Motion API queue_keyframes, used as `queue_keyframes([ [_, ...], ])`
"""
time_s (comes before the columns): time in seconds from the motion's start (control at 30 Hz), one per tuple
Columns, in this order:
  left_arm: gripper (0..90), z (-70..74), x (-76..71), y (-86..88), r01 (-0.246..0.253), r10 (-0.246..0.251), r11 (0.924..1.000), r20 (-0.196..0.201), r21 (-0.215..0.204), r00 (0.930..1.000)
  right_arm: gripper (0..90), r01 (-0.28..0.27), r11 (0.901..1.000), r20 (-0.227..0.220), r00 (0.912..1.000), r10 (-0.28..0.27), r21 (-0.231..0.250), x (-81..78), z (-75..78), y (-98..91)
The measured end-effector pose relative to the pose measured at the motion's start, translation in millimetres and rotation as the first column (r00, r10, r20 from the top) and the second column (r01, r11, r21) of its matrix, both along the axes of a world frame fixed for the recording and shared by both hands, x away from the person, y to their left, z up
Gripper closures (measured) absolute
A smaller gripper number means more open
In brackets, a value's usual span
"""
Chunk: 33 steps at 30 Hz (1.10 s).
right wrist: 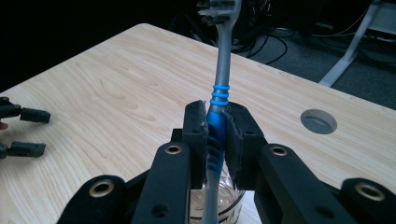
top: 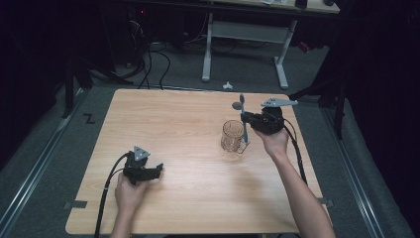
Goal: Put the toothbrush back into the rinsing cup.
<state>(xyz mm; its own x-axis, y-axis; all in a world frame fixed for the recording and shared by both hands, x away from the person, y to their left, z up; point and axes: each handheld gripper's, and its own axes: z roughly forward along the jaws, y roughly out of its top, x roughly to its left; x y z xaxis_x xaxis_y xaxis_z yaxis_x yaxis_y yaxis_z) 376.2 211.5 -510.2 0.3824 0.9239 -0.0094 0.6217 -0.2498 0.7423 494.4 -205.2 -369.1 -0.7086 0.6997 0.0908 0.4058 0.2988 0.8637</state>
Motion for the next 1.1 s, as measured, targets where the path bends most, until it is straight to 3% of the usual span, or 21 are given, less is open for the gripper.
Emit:
queue_keyframes([
  [0.4,22.7,0.0,0.0,0.0,0.0,0.0,1.0,0.0,0.0,1.0,79.6,-0.006,0.9993,0.003,1.0,0.006,-0.038,-6.1,-0.3,-0.1],
  [1.1,22.7,0.0,0.0,0.0,0.0,0.0,1.0,0.0,0.0,1.0,79.6,-0.004,0.999,-0.01,0.9999,0.004,-0.044,-10.9,-4.6,-6.1],
])
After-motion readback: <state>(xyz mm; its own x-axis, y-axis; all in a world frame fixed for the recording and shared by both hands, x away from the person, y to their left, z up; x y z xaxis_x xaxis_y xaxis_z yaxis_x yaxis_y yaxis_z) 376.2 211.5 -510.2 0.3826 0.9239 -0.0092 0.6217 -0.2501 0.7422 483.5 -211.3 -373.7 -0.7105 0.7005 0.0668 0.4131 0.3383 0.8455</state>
